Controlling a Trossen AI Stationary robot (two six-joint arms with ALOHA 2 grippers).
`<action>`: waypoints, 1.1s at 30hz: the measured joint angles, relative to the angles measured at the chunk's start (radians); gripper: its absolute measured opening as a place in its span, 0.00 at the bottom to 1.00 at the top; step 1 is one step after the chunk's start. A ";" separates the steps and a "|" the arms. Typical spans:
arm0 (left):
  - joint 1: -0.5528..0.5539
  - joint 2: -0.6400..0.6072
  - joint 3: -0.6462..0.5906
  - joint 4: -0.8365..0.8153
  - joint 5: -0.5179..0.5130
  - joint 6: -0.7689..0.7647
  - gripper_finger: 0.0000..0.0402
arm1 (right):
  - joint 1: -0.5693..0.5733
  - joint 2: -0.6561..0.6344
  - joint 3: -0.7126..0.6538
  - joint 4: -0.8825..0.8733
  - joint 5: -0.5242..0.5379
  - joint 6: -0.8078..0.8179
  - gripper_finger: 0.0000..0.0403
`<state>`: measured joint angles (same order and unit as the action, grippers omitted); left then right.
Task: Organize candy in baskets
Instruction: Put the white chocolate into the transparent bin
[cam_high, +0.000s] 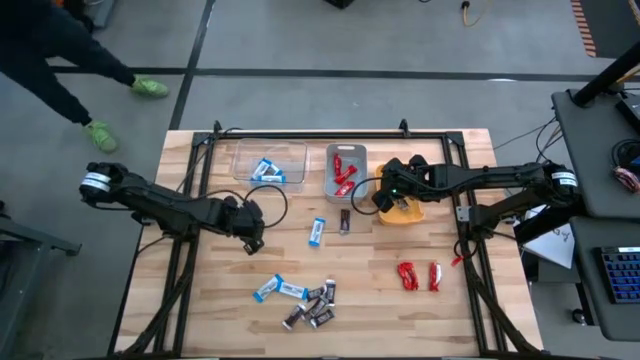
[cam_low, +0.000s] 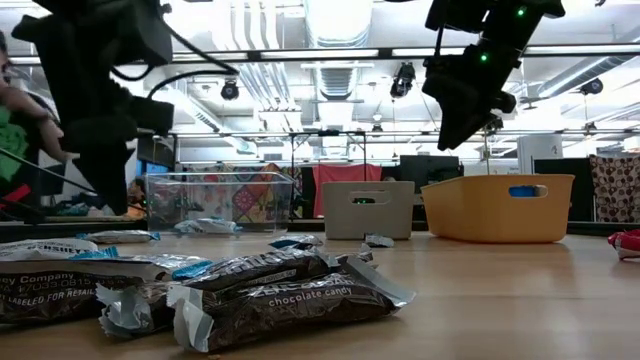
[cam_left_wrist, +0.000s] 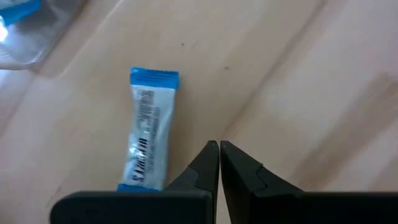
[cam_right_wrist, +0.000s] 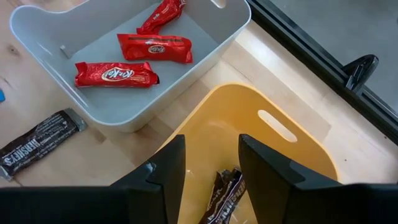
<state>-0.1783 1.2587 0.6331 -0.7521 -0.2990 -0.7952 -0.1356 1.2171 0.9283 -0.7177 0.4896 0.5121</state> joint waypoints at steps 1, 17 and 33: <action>0.001 0.014 0.000 0.000 -0.017 -0.002 0.00 | 0.000 0.000 0.000 0.000 0.000 0.000 0.35; 0.017 0.199 0.092 -0.034 -0.111 -0.076 0.00 | 0.000 0.000 0.000 0.002 0.000 0.009 0.34; 0.015 0.345 0.114 -0.146 -0.137 -0.128 0.26 | 0.000 0.000 0.000 0.022 0.000 0.064 0.34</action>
<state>-0.1631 1.6033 0.7475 -0.8978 -0.4362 -0.9236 -0.1356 1.2171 0.9279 -0.6960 0.4900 0.5762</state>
